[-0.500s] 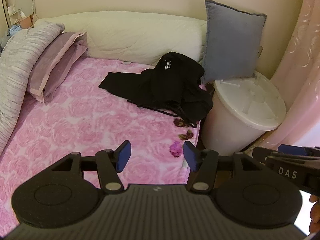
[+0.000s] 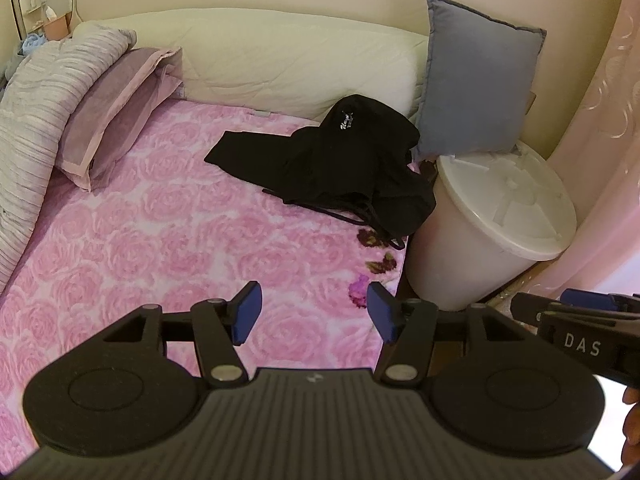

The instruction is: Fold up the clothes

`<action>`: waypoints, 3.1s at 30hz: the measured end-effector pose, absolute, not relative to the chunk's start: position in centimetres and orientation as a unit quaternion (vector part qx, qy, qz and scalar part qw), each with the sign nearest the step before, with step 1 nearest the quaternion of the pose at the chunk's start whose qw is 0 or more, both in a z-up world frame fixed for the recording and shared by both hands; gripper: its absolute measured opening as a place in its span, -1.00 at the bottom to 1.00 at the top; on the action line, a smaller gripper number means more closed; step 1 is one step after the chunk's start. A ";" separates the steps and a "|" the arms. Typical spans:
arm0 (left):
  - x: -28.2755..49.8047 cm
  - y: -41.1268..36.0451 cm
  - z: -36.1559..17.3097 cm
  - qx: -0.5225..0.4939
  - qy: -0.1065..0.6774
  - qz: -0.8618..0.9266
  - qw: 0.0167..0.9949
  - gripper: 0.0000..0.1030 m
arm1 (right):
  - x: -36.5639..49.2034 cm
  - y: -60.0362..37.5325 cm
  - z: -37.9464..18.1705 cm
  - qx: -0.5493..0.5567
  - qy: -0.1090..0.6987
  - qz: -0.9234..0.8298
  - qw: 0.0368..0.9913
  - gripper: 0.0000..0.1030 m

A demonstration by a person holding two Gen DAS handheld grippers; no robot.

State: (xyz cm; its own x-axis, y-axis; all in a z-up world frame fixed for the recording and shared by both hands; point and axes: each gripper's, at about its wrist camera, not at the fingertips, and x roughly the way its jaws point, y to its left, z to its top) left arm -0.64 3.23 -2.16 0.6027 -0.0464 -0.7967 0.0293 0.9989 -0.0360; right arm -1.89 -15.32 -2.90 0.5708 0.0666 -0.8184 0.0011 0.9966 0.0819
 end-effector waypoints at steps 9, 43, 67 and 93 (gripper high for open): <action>-0.7 4.0 -2.7 -0.013 0.446 -0.026 0.895 0.05 | -1.6 -14.3 -2.7 0.031 0.465 0.018 0.885 0.09; -0.8 5.1 -2.0 -0.021 0.455 -0.035 0.889 0.05 | -1.3 -12.8 -1.7 0.015 0.471 0.015 0.882 0.09; 5.4 5.6 -4.0 -0.027 0.482 -0.025 0.875 0.11 | 5.7 -13.5 -4.0 0.012 0.496 0.014 0.868 0.08; 27.3 2.5 -16.7 -0.008 0.595 -0.003 0.804 0.11 | 29.1 -19.0 -17.7 0.000 0.618 0.013 0.786 0.08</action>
State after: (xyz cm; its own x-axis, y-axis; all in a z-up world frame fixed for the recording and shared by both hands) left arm 27.28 2.49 -16.72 0.2926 -0.0136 -0.9561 -0.0055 0.9999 -0.0159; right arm 29.11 -18.98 -17.67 0.2348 0.0202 -0.9718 -0.0196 0.9997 0.0161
